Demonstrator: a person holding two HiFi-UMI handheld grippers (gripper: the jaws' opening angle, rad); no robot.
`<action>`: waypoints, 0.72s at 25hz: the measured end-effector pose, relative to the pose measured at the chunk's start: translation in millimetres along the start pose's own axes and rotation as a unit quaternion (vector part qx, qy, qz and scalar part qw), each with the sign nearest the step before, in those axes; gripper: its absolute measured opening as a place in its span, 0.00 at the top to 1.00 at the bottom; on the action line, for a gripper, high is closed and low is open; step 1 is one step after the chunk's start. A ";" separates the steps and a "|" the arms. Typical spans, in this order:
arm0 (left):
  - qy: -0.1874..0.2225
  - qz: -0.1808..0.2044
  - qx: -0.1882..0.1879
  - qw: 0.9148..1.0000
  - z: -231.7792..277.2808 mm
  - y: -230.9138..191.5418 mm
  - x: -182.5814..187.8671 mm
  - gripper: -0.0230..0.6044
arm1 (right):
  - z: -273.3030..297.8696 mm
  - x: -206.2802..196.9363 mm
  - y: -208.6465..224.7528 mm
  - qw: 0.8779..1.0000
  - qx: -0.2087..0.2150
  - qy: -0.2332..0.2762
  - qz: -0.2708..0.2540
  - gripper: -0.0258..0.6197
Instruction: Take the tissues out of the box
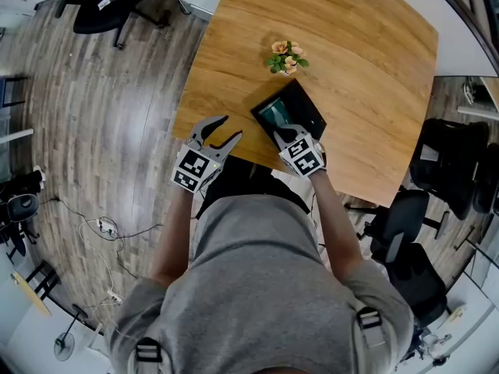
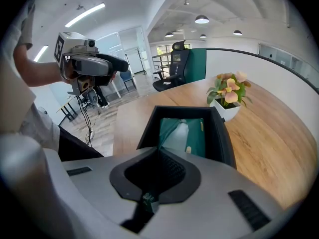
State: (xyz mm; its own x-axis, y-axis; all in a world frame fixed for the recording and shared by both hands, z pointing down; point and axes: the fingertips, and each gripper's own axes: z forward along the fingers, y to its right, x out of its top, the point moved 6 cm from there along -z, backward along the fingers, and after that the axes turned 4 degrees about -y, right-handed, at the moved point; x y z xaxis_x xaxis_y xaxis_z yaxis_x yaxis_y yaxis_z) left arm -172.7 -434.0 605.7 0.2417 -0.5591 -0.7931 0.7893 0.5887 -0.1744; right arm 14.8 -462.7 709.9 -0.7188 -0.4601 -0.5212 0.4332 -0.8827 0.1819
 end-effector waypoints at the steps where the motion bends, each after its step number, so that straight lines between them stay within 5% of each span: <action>1: 0.000 0.001 -0.001 1.000 -0.4 1.4 0.8 0.62 | -2.3 1.2 -1.4 1.000 -0.001 -0.001 0.001 0.95; 18: 0.014 0.030 -0.003 0.999 -8.2 25.8 4.8 0.62 | -26.8 -1.4 -7.9 0.998 -0.059 0.002 -0.037 0.95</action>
State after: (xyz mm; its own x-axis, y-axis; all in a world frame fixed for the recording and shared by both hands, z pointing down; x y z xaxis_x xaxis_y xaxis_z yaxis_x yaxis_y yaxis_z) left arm -155.7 -416.7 592.6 0.2721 -0.5056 -0.8187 0.7701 0.6246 -0.1298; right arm 27.0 -452.5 686.8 -0.7489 -0.3927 -0.5338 0.4399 -0.8970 0.0426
